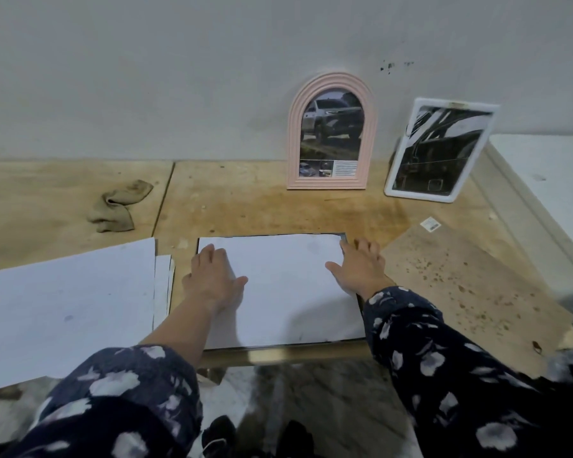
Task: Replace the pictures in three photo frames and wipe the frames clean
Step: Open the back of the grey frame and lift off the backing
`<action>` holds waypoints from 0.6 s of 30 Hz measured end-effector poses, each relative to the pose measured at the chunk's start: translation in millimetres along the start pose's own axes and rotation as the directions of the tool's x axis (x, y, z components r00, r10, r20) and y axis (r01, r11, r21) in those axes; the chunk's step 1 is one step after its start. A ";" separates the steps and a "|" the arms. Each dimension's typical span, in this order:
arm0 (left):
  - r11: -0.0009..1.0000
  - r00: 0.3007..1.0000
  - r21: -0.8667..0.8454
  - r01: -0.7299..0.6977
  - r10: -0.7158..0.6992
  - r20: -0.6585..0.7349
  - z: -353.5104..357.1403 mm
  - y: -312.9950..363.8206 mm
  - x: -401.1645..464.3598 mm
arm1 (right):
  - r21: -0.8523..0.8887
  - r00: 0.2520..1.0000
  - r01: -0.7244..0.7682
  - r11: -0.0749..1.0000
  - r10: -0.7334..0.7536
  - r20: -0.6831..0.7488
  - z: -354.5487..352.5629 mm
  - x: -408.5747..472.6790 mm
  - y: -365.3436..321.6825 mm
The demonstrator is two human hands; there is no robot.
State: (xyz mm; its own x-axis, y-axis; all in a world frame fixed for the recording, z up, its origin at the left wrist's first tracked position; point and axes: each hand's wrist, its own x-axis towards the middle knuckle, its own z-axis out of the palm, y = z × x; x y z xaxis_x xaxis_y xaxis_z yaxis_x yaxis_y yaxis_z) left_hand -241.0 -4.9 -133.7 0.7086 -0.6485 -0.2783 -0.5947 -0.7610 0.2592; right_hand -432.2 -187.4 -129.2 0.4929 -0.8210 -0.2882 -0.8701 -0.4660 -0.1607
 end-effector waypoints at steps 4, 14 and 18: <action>1.000 1.000 0.002 0.004 -0.004 -0.014 1.0 -0.1 1.4 | 0.095 0.999 -0.012 0.995 0.016 -0.044 5.4 -3.5 0.7; 1.000 1.000 0.026 0.014 -0.014 -0.002 2.9 0.5 2.3 | 0.283 0.970 0.130 0.950 -0.063 -0.236 18.0 -16.4 2.0; 1.000 1.000 0.016 0.016 -0.016 0.008 2.9 2.2 1.9 | 0.309 0.946 0.197 0.930 -0.098 -0.308 17.3 -18.8 -0.7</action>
State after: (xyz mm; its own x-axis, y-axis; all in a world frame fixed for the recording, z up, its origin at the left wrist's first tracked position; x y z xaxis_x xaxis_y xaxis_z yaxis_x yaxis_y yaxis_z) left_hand -242.1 -7.9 -136.3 0.7149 -0.6365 -0.2896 -0.5894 -0.7713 0.2402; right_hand -440.9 -166.0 -140.0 0.5527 -0.8327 0.0337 -0.7129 -0.4933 -0.4984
